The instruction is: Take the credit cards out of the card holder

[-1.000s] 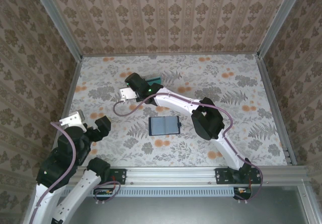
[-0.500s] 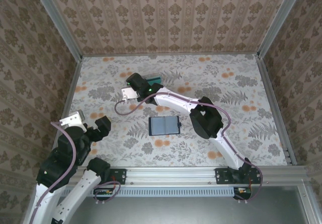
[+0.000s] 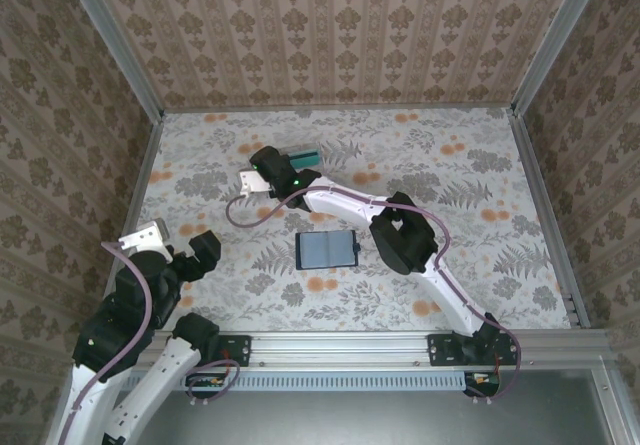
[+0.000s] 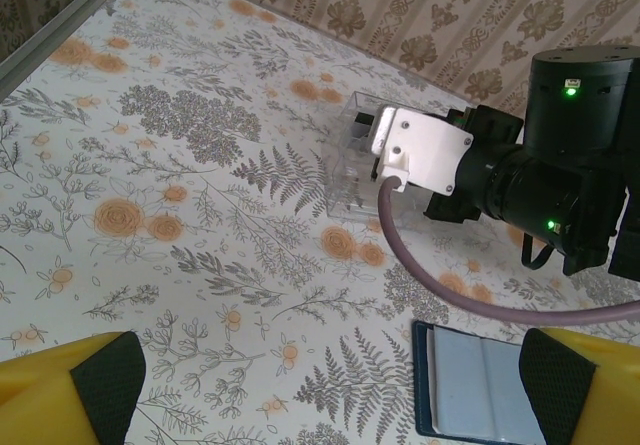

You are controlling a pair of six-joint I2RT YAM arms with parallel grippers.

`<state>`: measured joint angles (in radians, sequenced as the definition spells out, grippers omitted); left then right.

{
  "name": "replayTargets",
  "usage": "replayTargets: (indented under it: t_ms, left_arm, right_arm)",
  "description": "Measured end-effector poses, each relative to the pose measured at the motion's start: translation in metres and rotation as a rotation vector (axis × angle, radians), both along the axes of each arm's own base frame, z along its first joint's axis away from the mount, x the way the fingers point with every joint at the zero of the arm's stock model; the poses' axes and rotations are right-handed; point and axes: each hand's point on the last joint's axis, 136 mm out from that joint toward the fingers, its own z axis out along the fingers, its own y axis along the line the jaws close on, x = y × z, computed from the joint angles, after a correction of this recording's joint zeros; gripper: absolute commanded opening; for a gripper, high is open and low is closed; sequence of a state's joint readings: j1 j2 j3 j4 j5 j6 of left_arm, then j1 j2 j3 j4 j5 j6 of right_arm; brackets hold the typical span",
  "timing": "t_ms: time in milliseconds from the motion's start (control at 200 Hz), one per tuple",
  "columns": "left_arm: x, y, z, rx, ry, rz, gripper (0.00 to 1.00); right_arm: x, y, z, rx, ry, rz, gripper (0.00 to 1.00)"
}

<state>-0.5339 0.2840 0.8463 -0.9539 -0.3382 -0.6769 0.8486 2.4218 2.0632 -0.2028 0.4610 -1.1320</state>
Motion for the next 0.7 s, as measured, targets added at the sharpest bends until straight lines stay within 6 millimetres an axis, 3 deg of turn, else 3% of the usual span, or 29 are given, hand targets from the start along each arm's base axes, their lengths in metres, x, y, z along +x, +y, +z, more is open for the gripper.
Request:
replayTargets:
  t_ms: [380,700]
  left_arm:
    - [0.001,0.0,-0.005,0.007,0.011,0.0,1.0]
    - [0.001,-0.001,-0.006,0.008,0.012,-0.001,1.0]
  right_arm:
    - [0.017,-0.001,0.016,0.046,-0.054,-0.033,0.27]
    - [0.03,0.0,0.015,0.081,-0.085,-0.058,0.27]
